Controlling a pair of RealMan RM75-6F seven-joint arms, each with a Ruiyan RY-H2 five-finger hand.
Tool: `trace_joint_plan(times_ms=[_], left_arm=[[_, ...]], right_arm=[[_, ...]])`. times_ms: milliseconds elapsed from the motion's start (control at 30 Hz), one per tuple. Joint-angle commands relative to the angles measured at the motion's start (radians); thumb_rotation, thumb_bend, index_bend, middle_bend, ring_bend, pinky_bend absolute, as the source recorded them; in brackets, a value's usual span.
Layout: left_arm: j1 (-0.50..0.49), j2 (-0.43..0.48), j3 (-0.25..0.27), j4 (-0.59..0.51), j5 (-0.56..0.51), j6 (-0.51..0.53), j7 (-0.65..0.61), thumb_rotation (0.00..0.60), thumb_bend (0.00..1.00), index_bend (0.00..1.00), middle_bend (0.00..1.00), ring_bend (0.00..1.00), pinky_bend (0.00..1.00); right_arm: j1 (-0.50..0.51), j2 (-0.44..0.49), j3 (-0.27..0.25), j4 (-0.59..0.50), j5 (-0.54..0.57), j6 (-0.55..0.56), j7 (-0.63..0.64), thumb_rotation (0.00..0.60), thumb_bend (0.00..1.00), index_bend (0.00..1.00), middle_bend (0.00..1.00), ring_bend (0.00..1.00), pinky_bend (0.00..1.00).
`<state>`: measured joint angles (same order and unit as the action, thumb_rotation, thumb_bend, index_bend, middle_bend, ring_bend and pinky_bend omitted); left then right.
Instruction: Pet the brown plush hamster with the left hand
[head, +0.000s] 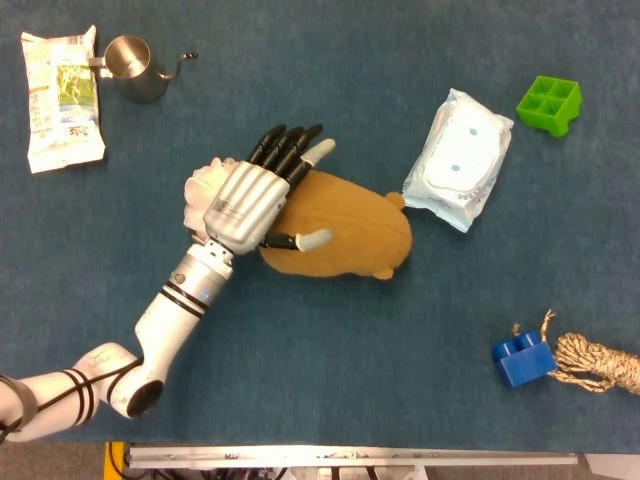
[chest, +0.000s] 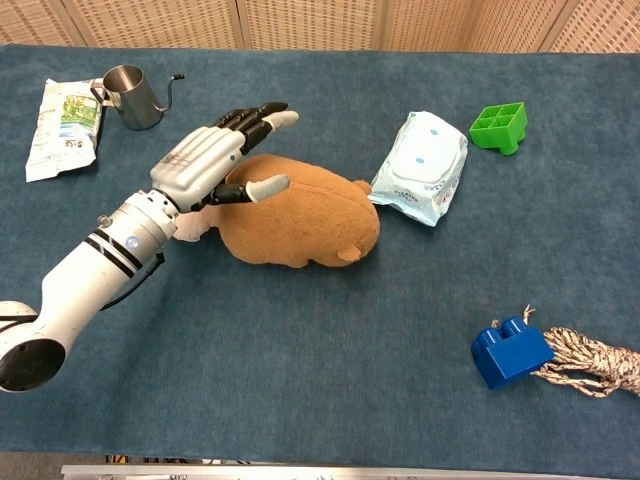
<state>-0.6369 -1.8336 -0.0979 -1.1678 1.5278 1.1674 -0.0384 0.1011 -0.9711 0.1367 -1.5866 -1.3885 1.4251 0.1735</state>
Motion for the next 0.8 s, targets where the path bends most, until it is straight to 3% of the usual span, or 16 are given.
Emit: trace_joint_plan(times_ms=[33, 400, 800], left_arm=[[-0.004, -0.014, 0.008, -0.013, 0.001, -0.007, 0.021, 0.011, 0.02, 0.00, 0.02, 0.00, 0.00], [-0.015, -0.073, 0.021, 0.056, -0.014, -0.047, 0.065, 0.008, 0.02, 0.00, 0.02, 0.00, 0.00], [-0.009, -0.073, 0.011, 0.126, -0.031, -0.044, 0.059, 0.010, 0.02, 0.00, 0.02, 0.00, 0.00]], right_arm=[[0.000, 0.000, 0.000, 0.001, 0.001, -0.001, 0.001, 0.600, 0.09, 0.25, 0.35, 0.18, 0.17], [-0.003, 0.001, 0.001, 0.007, 0.008, -0.004, 0.005, 0.600, 0.09, 0.25, 0.35, 0.18, 0.17], [0.000, -0.003, 0.002, 0.011, 0.004, -0.007, 0.005, 0.600, 0.09, 0.25, 0.35, 0.18, 0.17]])
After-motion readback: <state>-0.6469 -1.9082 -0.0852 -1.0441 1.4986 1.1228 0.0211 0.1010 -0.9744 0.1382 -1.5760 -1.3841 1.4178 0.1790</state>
